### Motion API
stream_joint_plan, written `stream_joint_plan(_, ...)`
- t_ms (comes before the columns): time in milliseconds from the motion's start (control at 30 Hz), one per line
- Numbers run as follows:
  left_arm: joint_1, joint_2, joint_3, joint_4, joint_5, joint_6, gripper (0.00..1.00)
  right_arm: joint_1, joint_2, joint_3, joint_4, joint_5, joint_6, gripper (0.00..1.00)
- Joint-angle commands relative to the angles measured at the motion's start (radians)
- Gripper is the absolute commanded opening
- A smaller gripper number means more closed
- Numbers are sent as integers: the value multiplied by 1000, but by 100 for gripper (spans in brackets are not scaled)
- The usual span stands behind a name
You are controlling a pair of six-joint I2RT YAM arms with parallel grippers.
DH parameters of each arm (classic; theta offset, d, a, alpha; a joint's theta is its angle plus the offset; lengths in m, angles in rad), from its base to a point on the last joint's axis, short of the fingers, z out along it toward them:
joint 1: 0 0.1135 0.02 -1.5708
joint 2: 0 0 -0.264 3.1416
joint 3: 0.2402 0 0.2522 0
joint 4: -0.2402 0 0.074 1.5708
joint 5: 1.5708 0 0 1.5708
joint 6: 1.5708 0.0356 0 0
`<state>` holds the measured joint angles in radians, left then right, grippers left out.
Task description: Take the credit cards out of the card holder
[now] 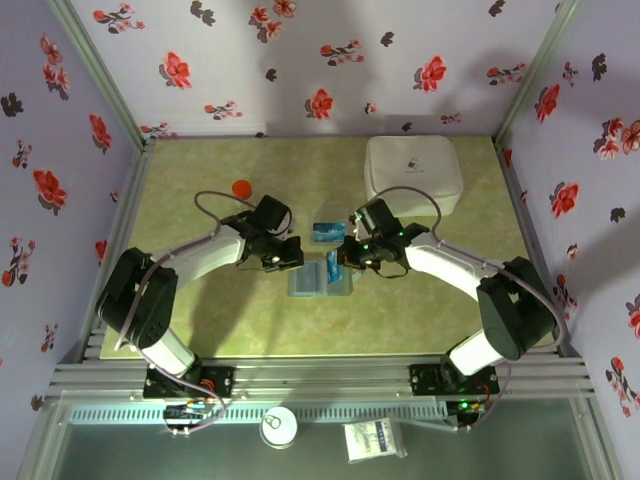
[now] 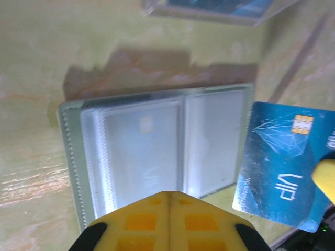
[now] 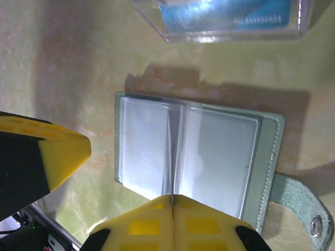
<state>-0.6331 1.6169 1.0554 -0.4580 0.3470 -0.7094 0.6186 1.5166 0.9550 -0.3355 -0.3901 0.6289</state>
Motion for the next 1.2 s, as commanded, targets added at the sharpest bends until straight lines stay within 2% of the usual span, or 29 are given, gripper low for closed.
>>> stream_joint_plan(0,9,-26,78,-75,-19,75,0,-7,14,88,-97,47,-118,5)
stream_joint_plan(167,12,-72,57,-35,-34,67,0,-8,59,193,-188,83,-324,5)
stream_joint_plan(433,13,-77,66,-14,-37,64,0,-10,176,380,-360,233,-718,0)
stream_joint_plan(633,13,-46,51,119,-39,-19,0,-13,233,494,-495,243,-1071,0)
stream_joint_plan(767,17,-23,73,111,-40,-21,0,-13,247,521,-504,275,-1238,0)
stream_joint_plan(933,35,-32,63,76,-38,-17,0,-14,312,614,-578,279,-1362,0)
stream_joint_plan(1167,96,-81,-8,69,-38,-25,2,-16,424,760,-657,230,-1419,0)
